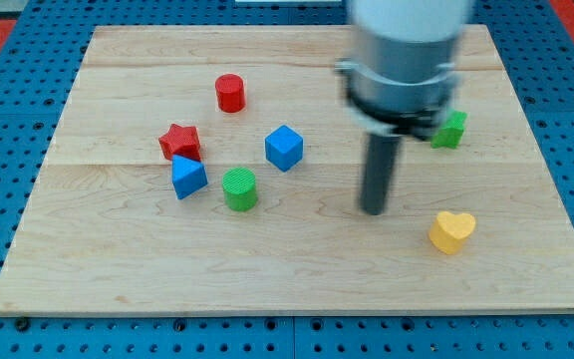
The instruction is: Slide the yellow heart to the bottom right of the green circle
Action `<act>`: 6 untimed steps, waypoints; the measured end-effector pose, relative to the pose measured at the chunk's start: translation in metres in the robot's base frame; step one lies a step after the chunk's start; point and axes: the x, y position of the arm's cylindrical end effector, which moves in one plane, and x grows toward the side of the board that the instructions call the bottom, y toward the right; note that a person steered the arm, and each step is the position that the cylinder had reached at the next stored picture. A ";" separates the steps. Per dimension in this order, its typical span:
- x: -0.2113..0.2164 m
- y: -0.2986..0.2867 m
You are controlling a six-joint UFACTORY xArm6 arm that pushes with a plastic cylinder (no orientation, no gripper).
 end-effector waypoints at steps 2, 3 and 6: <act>0.072 0.082; 0.046 -0.002; 0.064 0.060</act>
